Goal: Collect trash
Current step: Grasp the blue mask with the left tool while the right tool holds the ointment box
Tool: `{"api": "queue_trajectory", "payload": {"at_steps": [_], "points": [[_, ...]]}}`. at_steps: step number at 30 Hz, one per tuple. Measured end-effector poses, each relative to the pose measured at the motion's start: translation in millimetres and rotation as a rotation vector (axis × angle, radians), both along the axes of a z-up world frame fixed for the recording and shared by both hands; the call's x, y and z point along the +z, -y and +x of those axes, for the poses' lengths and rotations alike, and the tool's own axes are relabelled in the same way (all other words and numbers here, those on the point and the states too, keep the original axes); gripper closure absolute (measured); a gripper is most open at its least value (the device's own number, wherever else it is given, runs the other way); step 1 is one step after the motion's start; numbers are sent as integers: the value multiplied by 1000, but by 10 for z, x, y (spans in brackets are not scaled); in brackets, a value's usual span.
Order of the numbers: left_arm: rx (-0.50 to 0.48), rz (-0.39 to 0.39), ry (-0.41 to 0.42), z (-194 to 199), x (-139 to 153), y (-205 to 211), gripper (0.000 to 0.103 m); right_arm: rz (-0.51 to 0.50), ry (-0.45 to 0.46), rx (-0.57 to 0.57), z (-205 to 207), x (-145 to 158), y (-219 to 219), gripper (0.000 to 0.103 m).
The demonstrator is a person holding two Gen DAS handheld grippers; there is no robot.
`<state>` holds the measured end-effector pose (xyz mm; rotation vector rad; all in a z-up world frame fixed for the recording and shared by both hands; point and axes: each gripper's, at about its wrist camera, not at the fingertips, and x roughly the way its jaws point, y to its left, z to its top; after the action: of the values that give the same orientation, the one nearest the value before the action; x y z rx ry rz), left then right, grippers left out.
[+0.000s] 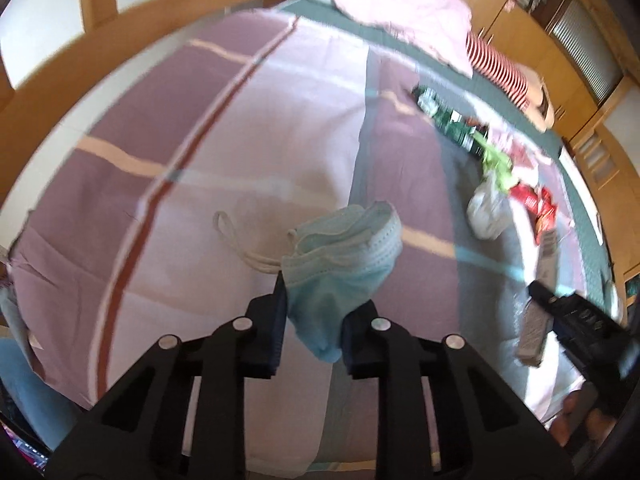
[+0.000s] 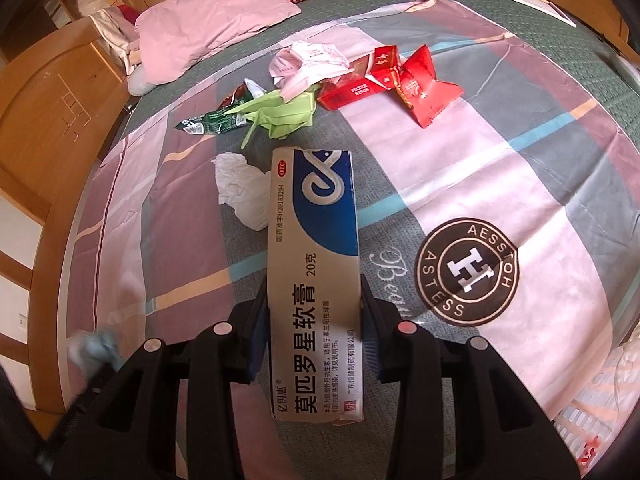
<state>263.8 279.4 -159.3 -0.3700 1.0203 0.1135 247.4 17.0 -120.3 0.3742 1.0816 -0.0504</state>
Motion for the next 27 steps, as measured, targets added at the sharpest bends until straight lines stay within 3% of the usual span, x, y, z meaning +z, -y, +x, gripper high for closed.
{"api": "queue_trajectory", "payload": {"at_steps": [6, 11, 27], "points": [[8, 45, 123, -142, 429, -40, 80, -12, 7, 26, 10, 16, -88, 63], [1, 55, 175, -234, 630, -52, 80, -7, 8, 54, 16, 16, -185, 63], [11, 78, 160, -269, 595, -110, 80, 9, -18, 93, 29, -21, -263, 63]]}}
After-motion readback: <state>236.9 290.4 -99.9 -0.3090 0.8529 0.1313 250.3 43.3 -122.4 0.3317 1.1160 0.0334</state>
